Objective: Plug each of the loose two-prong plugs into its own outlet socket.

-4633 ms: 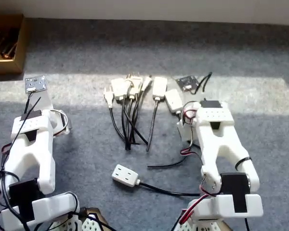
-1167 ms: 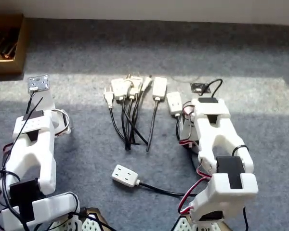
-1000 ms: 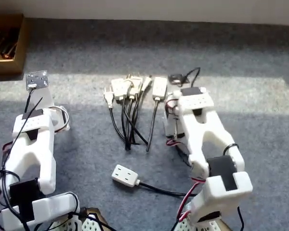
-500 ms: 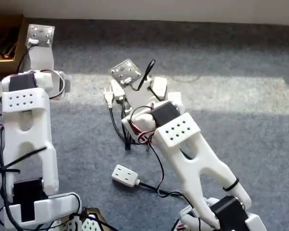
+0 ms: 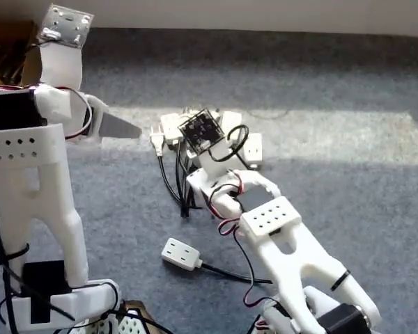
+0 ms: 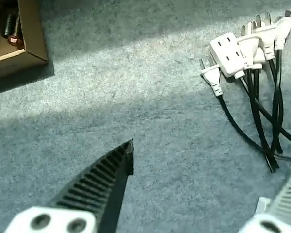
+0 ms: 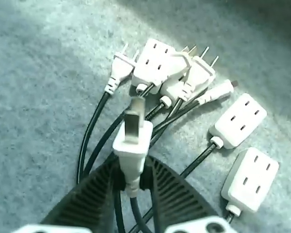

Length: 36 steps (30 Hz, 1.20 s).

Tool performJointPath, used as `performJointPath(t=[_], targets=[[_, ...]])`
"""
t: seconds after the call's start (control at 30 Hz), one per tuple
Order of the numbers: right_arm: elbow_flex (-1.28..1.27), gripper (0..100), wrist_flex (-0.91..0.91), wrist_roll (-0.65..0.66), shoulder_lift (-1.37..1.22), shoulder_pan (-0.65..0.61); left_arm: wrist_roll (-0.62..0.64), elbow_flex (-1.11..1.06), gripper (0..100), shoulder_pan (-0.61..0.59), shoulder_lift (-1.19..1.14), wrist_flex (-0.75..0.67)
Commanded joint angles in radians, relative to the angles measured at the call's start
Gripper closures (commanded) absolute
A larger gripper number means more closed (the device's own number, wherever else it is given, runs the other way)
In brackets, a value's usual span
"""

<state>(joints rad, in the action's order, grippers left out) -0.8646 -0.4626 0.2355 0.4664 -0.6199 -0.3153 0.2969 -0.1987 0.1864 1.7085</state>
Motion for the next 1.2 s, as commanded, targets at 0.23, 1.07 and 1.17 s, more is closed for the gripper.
performJointPath(t=[0.23,1.07,1.17], targets=[[-0.194,99.2,0.104,0.017,0.348,-0.031,0.048,-0.312,42,0.139,0.033,-0.181],[-0.323,99.2,0.148,0.051,0.446,-0.084,0.272,-0.914,41,0.019,0.526,-0.895],[-0.323,99.2,0.148,0.049,0.446,-0.085,0.276,-1.184,41,0.024,0.792,-1.045]])
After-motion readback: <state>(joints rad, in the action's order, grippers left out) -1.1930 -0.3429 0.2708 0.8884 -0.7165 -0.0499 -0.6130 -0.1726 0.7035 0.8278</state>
